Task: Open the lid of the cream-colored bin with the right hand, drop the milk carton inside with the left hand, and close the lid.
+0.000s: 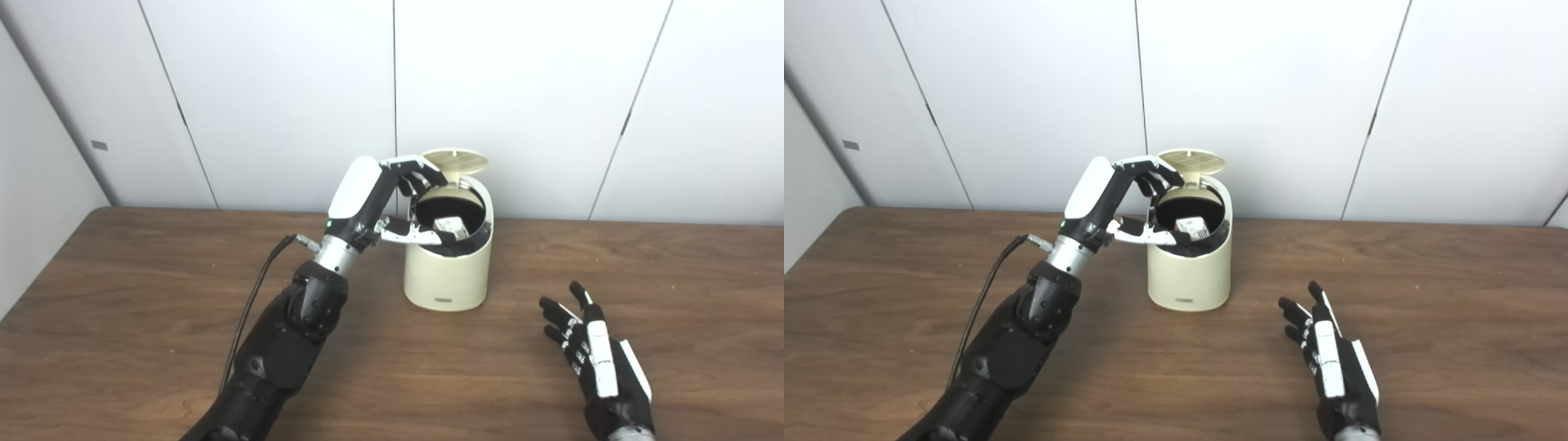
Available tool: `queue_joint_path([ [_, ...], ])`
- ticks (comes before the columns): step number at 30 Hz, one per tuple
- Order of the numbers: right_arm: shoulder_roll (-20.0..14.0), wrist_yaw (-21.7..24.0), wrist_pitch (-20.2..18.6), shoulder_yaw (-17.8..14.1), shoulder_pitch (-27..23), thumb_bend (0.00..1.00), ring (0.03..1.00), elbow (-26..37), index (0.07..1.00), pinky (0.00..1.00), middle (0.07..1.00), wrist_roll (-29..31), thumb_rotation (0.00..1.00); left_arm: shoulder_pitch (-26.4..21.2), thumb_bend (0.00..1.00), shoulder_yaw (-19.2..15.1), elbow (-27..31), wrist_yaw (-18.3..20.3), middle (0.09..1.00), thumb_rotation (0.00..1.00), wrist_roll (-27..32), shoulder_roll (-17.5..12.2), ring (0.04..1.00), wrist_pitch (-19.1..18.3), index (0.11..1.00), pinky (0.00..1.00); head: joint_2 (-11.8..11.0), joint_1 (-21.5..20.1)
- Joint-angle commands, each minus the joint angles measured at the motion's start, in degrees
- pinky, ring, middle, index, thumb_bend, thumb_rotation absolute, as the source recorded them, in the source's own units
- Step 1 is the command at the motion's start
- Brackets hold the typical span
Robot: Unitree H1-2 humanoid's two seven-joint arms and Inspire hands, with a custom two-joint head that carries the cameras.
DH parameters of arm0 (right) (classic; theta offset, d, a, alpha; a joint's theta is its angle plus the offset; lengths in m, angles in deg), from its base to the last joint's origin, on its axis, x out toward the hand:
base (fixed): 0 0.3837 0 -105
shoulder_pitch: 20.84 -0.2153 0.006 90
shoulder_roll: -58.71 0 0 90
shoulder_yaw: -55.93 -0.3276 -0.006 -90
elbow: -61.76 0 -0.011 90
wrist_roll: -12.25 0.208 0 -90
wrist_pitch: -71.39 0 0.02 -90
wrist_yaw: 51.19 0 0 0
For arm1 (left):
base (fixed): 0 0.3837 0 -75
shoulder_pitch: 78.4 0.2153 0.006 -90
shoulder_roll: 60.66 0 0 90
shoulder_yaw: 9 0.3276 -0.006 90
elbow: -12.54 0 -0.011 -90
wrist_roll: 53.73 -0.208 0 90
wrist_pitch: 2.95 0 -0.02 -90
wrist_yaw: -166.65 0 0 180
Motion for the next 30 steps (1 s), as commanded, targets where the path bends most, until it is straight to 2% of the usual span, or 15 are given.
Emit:
queue_joint_path([
  [1, -0.08, 0.16, 0.86, 0.10, -1.41, 0.54, 0.885, 2.26, 0.981, 0.87, 0.838, -0.46, 1.00, -1.54, 1.00, -0.67, 1.91, 0.02, 0.588, 0.19, 0.51, 0.56, 0.503, -0.77, 0.579, 0.46, 0.00, 0.10],
  [3, -0.07, 0.19, 0.75, 0.02, -1.45, 0.54, 0.886, 2.26, 0.982, 0.87, 0.840, -0.29, 1.00, -1.42, 1.00, -0.87, 2.16, 0.09, 0.582, 0.19, 0.87, 0.78, 0.497, -1.10, 0.573, 0.45, 0.04, 0.22],
  [5, -0.03, 0.19, 0.73, -0.09, -1.47, 0.55, 0.888, 2.16, 0.980, 0.88, 0.840, -0.11, 1.00, -1.24, 1.00, -1.02, 2.33, 0.17, 0.580, 0.27, 1.25, 0.89, 0.494, -1.06, 0.570, 0.45, 0.08, 0.19],
  [11, -0.23, 0.32, 1.08, -0.18, -1.44, 0.54, 0.891, 1.70, 0.980, 0.88, 0.844, -0.12, 1.00, -0.80, 1.00, -1.36, 2.45, -1.06, 0.573, 0.36, 0.78, 0.99, 0.485, -0.08, 0.563, 0.44, 0.12, 0.39],
  [15, -0.10, 0.31, 0.95, -0.28, -1.37, 0.54, 0.891, 1.75, 0.982, 0.88, 0.846, 0.19, 1.00, -0.31, 1.00, -1.47, 3.19, -2.49, 0.566, 0.33, 0.21, 0.97, 0.479, 1.19, 0.557, 0.43, 0.19, 0.51],
  [19, 0.03, 0.09, 0.83, -0.33, -1.38, 0.54, 0.895, 1.89, 0.976, 0.88, 0.847, 0.02, 1.00, 1.05, 0.97, -1.17, 6.46, -3.09, 0.571, 0.28, 1.21, 0.47, 0.474, 1.81, 0.564, 0.42, 0.32, 0.51],
  [23, -0.24, 0.34, 0.82, -0.30, -1.38, 0.54, 0.897, 1.79, 0.979, 0.88, 0.854, 0.08, 1.00, 2.18, 0.95, 1.84, 9.88, -8.30, 0.558, 0.24, 0.39, -1.67, 0.461, 1.90, 0.563, 0.41, 0.30, 0.65],
  [28, -0.41, 0.33, 0.70, -0.33, -1.34, 0.54, 0.898, 1.78, 0.977, 0.88, 0.854, -0.01, 1.00, 2.83, 0.93, 7.00, 12.02, -16.59, 0.571, 0.23, 0.20, -4.92, 0.479, 1.90, 0.580, 0.43, 0.30, 0.94],
  [30, -0.52, 0.35, 0.60, -0.45, -1.36, 0.54, 0.906, 1.79, 0.980, 0.89, 0.857, 0.07, 1.00, 3.27, 0.93, 8.09, 12.91, -20.01, 0.579, 0.23, -0.73, -5.69, 0.494, 1.90, 0.587, 0.43, 0.85, 1.23],
])
